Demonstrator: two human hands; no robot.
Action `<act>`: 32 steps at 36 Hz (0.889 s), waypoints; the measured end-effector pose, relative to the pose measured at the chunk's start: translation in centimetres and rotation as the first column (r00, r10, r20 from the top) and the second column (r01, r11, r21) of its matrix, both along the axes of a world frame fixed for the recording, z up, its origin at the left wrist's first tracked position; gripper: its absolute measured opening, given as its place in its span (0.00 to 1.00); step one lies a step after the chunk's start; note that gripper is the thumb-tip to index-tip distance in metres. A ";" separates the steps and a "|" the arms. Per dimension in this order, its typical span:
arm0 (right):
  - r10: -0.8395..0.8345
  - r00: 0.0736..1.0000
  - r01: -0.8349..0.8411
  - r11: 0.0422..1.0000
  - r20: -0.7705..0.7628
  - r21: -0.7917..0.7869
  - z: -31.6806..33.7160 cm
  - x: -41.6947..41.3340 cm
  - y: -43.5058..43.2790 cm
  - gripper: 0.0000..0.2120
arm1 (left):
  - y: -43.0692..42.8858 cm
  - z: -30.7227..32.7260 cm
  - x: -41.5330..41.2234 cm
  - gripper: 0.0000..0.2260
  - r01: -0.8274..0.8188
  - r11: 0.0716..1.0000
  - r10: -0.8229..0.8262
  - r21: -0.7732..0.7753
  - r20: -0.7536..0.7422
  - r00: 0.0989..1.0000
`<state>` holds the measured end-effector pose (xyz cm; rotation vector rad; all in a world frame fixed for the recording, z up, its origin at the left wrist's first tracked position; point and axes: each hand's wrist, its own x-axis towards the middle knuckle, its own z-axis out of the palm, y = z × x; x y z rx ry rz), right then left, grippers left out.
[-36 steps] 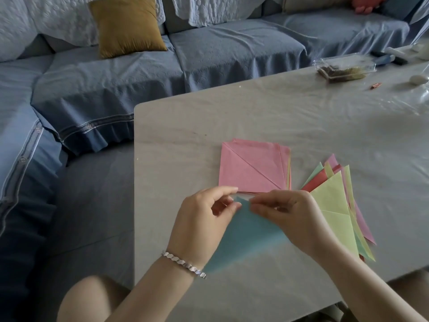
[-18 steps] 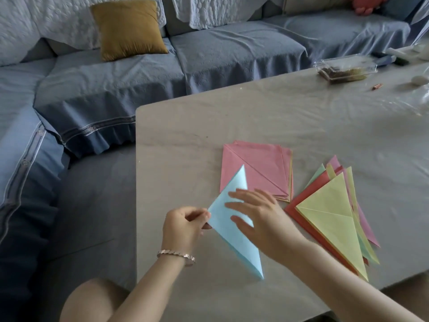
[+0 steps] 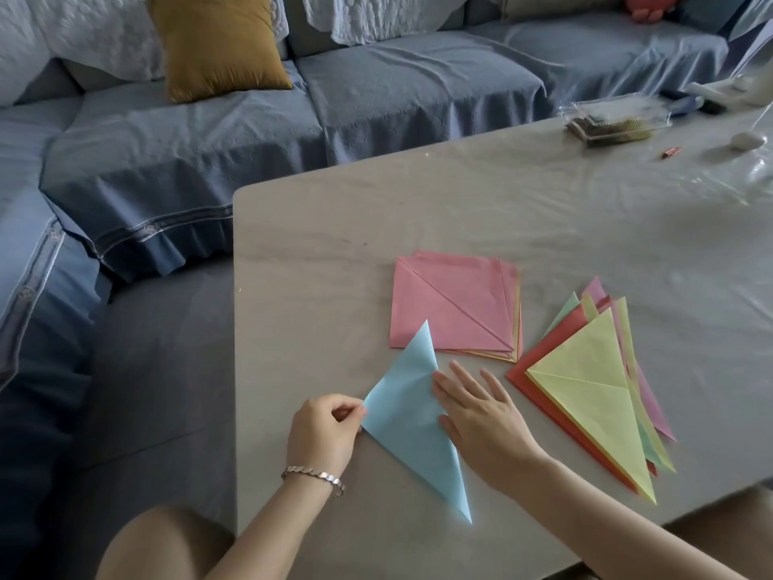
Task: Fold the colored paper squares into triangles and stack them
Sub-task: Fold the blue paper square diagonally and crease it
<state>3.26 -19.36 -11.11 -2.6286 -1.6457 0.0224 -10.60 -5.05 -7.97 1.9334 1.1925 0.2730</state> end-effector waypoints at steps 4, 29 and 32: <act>0.028 0.999 -0.027 0.999 0.017 -0.029 0.1 1.6 2.6 0.20 | 0.2 -0.3 0.0 0.07 0.008 1.000 -0.008 -0.006 -0.002 1.000; 0.056 0.946 -0.116 0.978 -0.320 -0.171 1.7 5.7 3.1 0.45 | 0.4 -0.8 0.0 0.07 -0.022 0.999 0.023 -0.033 0.026 0.999; 0.087 0.936 -0.153 0.973 -0.341 -0.172 1.9 5.0 1.9 0.47 | 0.5 -0.8 0.0 0.09 -0.024 0.999 0.025 -0.034 0.035 0.999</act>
